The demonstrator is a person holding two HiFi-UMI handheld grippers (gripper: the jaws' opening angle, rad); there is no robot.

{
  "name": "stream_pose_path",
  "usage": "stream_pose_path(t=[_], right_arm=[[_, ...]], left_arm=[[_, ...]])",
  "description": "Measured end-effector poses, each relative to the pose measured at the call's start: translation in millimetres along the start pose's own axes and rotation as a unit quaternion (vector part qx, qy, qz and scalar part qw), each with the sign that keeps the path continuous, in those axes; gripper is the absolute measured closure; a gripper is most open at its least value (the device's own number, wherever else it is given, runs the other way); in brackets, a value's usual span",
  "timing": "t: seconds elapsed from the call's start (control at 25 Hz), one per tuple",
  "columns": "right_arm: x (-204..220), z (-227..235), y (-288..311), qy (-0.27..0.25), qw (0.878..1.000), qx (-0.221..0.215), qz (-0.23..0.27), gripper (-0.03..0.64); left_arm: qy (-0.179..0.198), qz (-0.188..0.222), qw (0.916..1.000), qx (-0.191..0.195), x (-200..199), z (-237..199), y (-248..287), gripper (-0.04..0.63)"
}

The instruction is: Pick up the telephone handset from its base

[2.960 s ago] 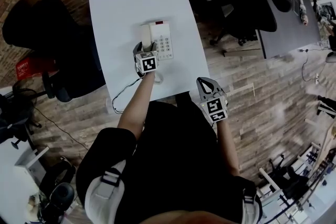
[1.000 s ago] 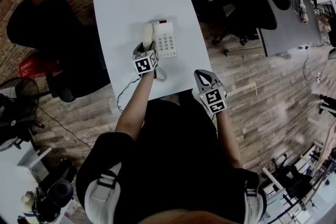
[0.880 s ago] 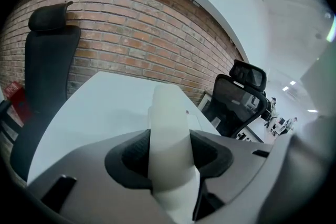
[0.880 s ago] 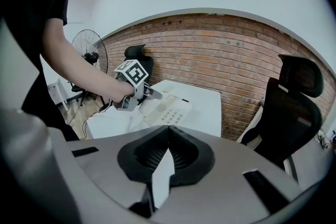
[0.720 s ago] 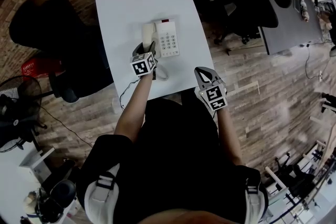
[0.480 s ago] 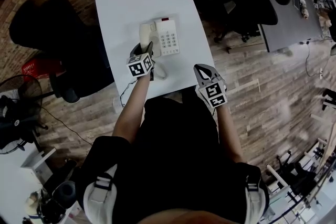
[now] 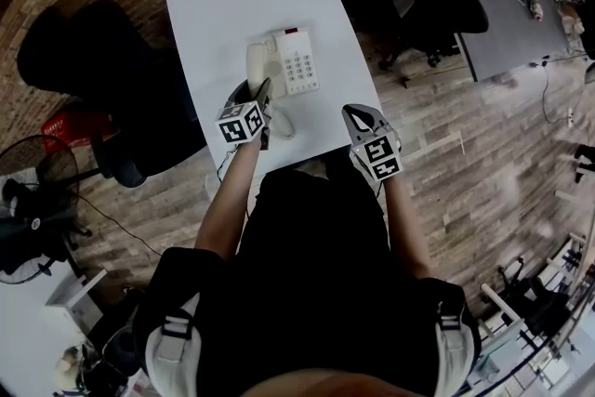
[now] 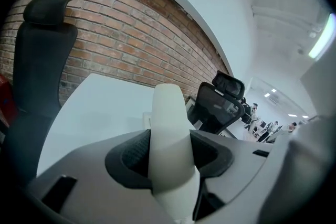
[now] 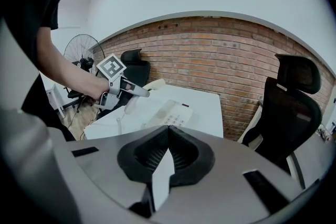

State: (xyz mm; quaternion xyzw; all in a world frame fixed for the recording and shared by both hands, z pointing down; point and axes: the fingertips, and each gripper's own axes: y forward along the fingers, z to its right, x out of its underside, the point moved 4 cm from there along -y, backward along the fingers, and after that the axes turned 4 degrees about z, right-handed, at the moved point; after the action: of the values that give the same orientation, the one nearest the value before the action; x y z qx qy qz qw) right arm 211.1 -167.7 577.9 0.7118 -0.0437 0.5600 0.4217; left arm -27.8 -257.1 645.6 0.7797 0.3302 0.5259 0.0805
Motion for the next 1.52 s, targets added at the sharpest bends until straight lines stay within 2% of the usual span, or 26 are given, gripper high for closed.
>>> stream_pose_path(t=[0.24, 0.76, 1.04, 1.52], right_arm=[[-1.8, -5.4, 2.4, -0.006, 1.0, 0.004, 0.001, 0.62], [-7.4, -21.8, 2.3, -0.003, 1.0, 0.016, 0.006, 0.62], [-9.5, -34.1, 3.4, 0.0, 1.0, 0.025, 0.011, 0.62], [-11.2, -55.5, 4.9, 0.013, 0.998, 0.05, 0.022, 0.62]], left_arm=[[-0.005, 0.006, 0.999, 0.043, -2.5, 9.1, -15.1, 0.379], [-0.053, 0.022, 0.9927, 0.106, -0.3, 9.4, -47.9, 0.379], [-0.082, 0.036, 0.981, 0.172, 1.7, 12.0, -58.7, 0.379], [-0.079, 0.022, 0.9694, 0.231, -3.8, 11.7, -72.5, 0.379]])
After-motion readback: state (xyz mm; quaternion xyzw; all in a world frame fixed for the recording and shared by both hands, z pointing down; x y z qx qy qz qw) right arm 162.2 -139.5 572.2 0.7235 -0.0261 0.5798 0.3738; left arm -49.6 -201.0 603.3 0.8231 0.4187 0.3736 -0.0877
